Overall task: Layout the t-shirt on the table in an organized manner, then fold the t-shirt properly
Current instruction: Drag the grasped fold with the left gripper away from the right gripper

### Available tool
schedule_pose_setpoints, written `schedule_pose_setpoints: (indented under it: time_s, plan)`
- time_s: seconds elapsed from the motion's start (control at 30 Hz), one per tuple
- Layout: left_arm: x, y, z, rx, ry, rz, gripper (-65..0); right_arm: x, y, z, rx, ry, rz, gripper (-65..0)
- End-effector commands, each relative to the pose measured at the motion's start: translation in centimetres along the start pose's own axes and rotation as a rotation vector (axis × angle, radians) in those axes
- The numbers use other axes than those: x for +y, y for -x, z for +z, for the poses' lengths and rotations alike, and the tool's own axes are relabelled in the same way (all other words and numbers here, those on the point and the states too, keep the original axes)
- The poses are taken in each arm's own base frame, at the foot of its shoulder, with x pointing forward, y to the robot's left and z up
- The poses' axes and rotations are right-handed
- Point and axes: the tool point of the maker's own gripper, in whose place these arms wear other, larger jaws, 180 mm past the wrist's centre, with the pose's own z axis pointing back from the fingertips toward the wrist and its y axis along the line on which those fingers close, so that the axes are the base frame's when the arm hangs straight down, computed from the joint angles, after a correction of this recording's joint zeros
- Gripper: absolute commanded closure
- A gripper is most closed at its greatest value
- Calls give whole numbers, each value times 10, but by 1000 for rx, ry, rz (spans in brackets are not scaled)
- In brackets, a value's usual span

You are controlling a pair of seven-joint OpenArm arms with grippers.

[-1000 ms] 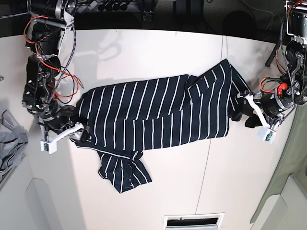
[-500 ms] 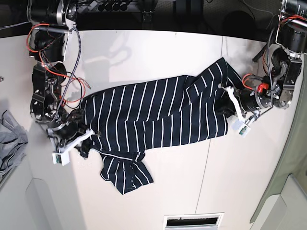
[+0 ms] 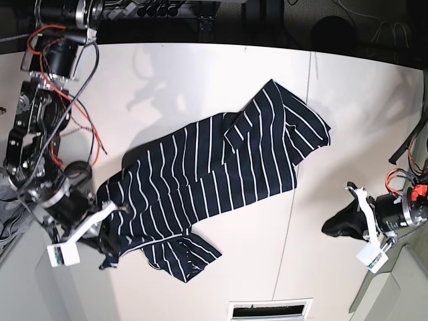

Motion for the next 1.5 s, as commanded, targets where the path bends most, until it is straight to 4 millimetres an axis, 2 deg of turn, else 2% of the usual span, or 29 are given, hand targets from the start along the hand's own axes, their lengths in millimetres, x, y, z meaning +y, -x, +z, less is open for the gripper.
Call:
schedule_pose_setpoints:
  time_s: [0.0,0.1,0.17,0.2,0.3,0.37,0.43,0.47,0.53,0.57,0.6,0.67,0.8,0.9,0.97,1.07,1.27,1.37,1.47]
  plan:
    - [1,-6,6,-20,8,-1,0,0,-3,12,-35,4,6,0]
    - [-13,27,0,32,38,53,0,-5,37,48,13,52,-36,0]
    - [-24,45,-8,52,62,98,0,-18,58,75,40,114,-63,0]
    - [-30,51,-12,58,73,116,-19,-27,67,87,47,152,-75,0]
    - [-50,66,-24,61,109,162,-138,-54,94,122,81,259,-118,0]
    - [-63,75,-30,61,131,188,-183,-63,114,141,126,304,-141,0]
    - [-72,82,-37,76,136,186,-217,-64,132,151,170,318,-161,0]
    - [-74,84,-41,84,134,177,-233,-63,138,152,183,319,-170,-87]
    - [-78,85,-47,88,128,160,-257,-65,144,151,191,317,-189,-340]
    - [-80,84,-49,83,130,160,-259,-65,143,149,182,312,-200,-434]
    - [-81,82,-50,76,133,162,-259,-64,139,147,165,304,-211,-457]
    - [-83,81,-52,68,137,166,-274,-62,129,142,117,283,-236,-453]
    - [-79,81,-56,62,101,116,-345,-65,105,132,40,270,-236,-453]
    - [-72,78,-61,26,59,85,-345,-66,91,121,6,270,-225,-453]
    - [-69,79,-68,16,44,97,-345,-66,90,113,13,273,-216,-453]
    - [-61,82,-87,6,7,192,-345,-67,103,99,52,266,-231,-453]
    - [-58,96,-129,35,18,366,-345,-78,147,86,143,280,-307,-453]
    - [-65,93,-137,22,67,389,-345,-77,165,84,175,277,-346,-453]
    - [-71,82,-138,-21,96,423,-345,-77,172,84,187,277,-358,-453]
